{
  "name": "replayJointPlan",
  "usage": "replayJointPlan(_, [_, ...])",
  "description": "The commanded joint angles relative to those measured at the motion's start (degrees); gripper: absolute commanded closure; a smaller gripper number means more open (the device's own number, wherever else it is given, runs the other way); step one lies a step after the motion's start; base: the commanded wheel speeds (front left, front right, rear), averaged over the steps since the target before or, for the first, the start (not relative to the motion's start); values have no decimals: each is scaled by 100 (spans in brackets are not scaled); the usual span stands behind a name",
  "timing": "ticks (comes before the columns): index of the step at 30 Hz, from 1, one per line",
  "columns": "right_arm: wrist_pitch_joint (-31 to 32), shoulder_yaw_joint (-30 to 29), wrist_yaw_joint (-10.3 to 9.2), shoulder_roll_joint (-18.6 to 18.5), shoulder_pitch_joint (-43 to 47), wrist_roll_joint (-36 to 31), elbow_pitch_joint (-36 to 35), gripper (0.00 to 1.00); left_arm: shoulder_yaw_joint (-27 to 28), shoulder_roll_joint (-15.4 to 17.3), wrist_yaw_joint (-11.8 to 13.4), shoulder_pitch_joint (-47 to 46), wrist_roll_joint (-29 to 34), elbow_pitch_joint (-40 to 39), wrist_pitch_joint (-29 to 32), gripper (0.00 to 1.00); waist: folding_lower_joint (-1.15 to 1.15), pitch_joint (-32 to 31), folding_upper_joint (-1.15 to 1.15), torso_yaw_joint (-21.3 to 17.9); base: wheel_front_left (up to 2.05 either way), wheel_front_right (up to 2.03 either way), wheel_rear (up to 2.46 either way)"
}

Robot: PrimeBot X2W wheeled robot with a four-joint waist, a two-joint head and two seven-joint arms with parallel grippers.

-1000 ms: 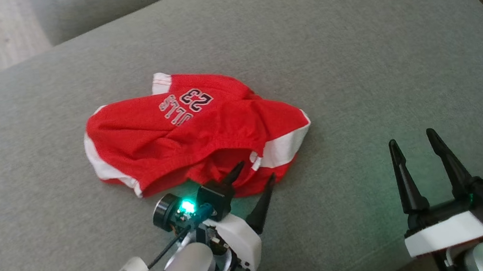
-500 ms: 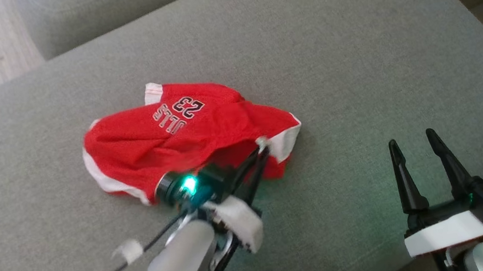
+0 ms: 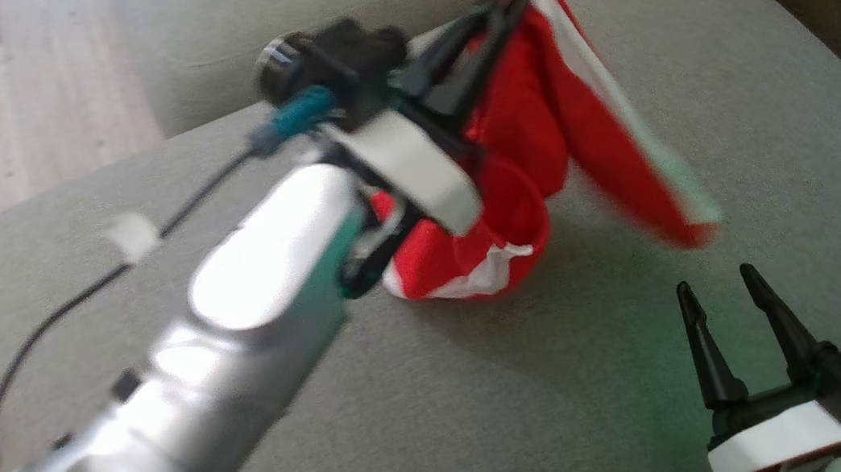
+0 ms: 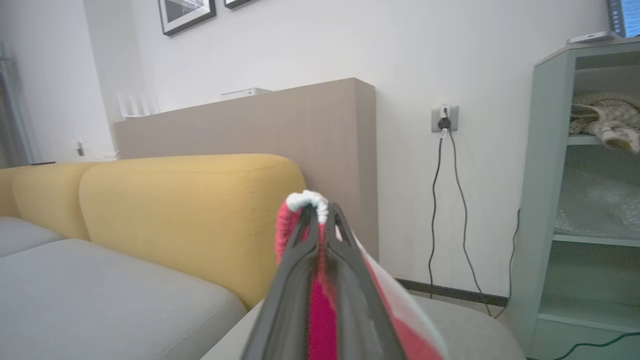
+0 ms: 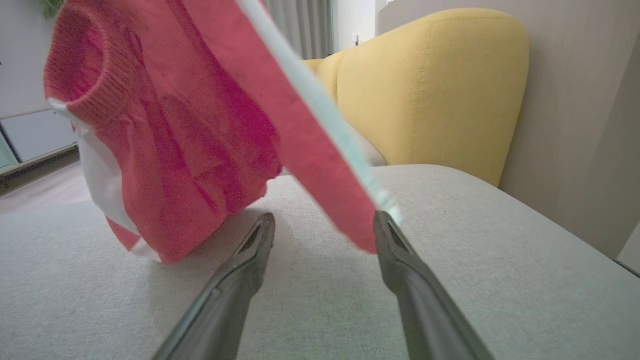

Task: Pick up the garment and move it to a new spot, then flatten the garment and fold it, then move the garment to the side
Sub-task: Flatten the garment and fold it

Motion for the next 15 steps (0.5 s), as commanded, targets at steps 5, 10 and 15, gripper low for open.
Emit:
replayJointPlan(5, [-62,133,43,-32,-54,-10,-234,0,232,838,71,667,-349,-185,30,100,1,0,0,538,0,0,0])
replayJointPlan(10, [-62,191,43,-32,-102,24,-86,0,247,1266,406,1769,-451,-61,-344,100,1,258,0,828,0,0,0])
replayJointPlan(15, [-62,225,43,-32,-229,-14,187,0,395,1509,632,2430,-478,146,-742,100,1,493,0,1076,0,0,0])
